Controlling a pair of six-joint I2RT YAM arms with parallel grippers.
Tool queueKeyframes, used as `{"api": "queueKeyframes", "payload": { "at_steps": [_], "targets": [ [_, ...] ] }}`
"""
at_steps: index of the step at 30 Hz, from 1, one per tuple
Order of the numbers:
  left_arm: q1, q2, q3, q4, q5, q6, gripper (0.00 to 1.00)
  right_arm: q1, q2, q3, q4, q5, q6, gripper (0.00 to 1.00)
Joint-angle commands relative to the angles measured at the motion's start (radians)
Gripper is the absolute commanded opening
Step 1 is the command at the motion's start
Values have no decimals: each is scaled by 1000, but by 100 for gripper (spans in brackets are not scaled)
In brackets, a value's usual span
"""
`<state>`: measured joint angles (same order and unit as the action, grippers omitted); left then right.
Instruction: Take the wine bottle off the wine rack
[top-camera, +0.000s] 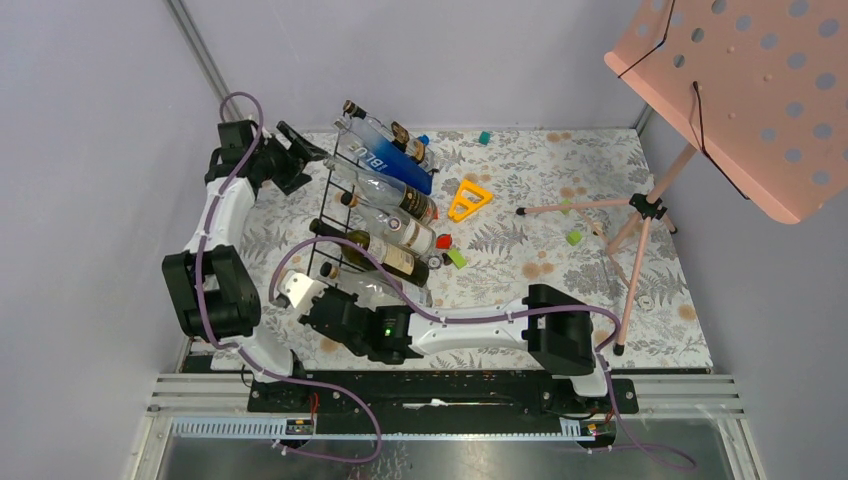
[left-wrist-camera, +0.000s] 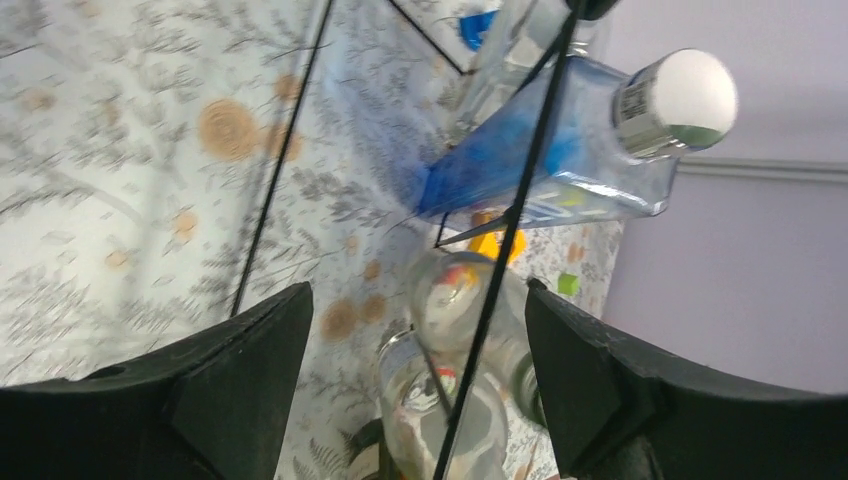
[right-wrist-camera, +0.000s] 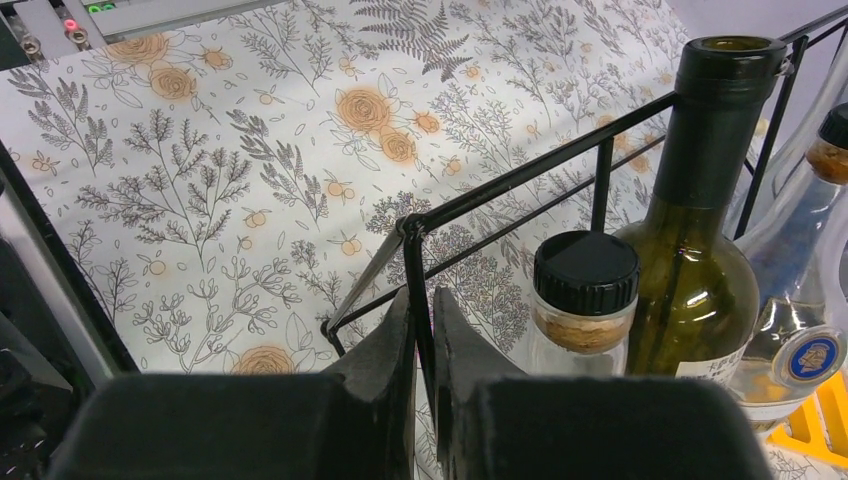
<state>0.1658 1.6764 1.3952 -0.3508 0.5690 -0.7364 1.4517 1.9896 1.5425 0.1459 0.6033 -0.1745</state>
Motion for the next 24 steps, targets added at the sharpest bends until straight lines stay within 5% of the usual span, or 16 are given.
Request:
{"api": "queueKeyframes", "payload": {
  "at_steps": [1, 12, 24],
  "targets": [
    [57, -140, 26, -236, -130, 65, 82, -15, 1, 59, 117, 115, 108, 0],
    [241, -526, 0, -492, -457, 87, 89, -15, 58, 130, 118, 77, 74, 1],
    [248, -779, 35, -692, -789, 36, 99, -17, 160, 266, 106, -59, 54, 4]
  ]
}}
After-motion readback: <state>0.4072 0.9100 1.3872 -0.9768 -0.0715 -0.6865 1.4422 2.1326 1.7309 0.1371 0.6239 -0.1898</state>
